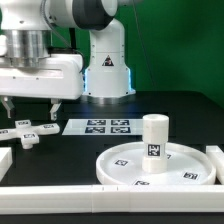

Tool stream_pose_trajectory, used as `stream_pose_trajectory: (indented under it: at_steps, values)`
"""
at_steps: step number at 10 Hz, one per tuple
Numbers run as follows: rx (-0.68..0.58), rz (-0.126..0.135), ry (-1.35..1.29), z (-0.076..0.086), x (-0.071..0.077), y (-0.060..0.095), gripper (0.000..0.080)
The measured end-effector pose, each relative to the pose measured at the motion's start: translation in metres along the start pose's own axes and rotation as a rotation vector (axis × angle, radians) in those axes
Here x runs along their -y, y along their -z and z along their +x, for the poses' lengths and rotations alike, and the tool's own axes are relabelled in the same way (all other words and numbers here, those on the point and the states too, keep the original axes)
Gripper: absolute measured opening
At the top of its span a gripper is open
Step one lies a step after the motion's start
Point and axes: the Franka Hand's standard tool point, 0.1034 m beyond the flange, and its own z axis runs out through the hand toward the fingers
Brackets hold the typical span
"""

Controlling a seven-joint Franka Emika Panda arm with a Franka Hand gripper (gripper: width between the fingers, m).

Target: Assemble round table

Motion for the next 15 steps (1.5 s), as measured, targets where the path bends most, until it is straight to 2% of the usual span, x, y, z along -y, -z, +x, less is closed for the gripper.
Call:
stream_pose_trajectory:
  at_steps: [3,5,6,9,11,15]
  values:
    - [0.002,-0.001,-0.002,-0.001,-0.002,-0.001,0.0649]
    - [0.007,0.005,-0.073,0.0,-0.026,-0.006,0.0649]
    - [0.012,0.003,-0.078,-0.003,-0.028,-0.008,0.0649]
    - [0.017,-0.007,-0.08,-0.017,-0.028,-0.016,0.0649]
    - [0.016,-0.007,-0.069,-0.015,-0.022,-0.016,0.0649]
    - [0.027,-0.011,-0.067,-0.018,-0.024,-0.021,0.0649]
